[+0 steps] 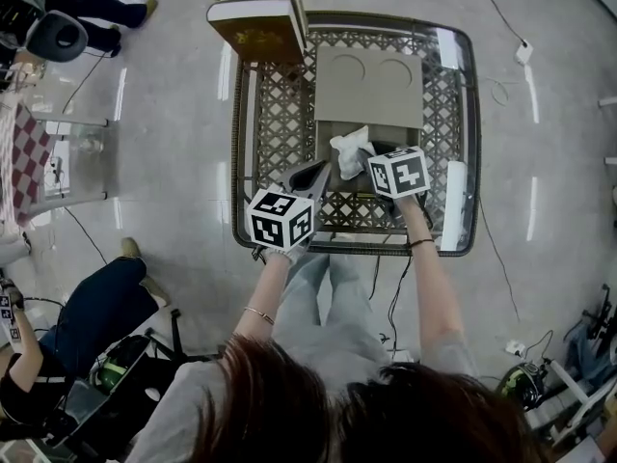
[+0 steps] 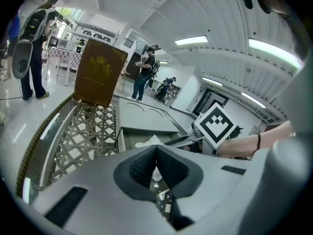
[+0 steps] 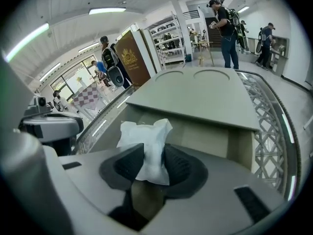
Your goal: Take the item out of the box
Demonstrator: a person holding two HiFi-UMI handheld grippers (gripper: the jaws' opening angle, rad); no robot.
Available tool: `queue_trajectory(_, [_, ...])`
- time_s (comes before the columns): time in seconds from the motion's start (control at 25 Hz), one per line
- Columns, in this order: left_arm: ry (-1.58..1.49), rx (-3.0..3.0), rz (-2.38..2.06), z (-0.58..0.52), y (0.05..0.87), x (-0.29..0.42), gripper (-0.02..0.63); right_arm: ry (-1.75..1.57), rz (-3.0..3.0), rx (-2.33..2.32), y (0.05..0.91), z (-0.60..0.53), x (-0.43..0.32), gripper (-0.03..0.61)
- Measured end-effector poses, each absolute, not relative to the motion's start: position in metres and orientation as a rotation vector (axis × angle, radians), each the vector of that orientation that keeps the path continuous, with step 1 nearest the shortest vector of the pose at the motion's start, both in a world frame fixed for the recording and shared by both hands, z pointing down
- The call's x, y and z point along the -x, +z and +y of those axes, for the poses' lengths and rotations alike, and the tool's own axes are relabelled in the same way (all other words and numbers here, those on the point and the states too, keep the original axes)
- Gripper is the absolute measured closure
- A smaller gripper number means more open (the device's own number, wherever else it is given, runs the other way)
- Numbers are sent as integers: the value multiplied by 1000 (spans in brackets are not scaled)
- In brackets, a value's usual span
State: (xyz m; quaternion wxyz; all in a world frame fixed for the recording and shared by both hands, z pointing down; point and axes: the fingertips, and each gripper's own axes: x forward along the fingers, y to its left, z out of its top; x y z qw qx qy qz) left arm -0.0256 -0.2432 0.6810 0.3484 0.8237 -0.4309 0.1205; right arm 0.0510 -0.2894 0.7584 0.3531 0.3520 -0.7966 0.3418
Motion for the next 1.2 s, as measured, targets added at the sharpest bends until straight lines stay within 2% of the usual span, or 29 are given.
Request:
queue_trajectory(0.08, [310,-2135,-1118,-243,680,25,596,883,-2051,-912,758,-288,-50,448])
queue_trajectory(0.48, [306,-2143,-1120,-245,676,28,597,969,-2070,-923,755,-285,-48,499])
queue_trajectory(1.2, [215,-2250,-1161,-243,605,42,597,976,-2374,-1045,650,-270,-49,505])
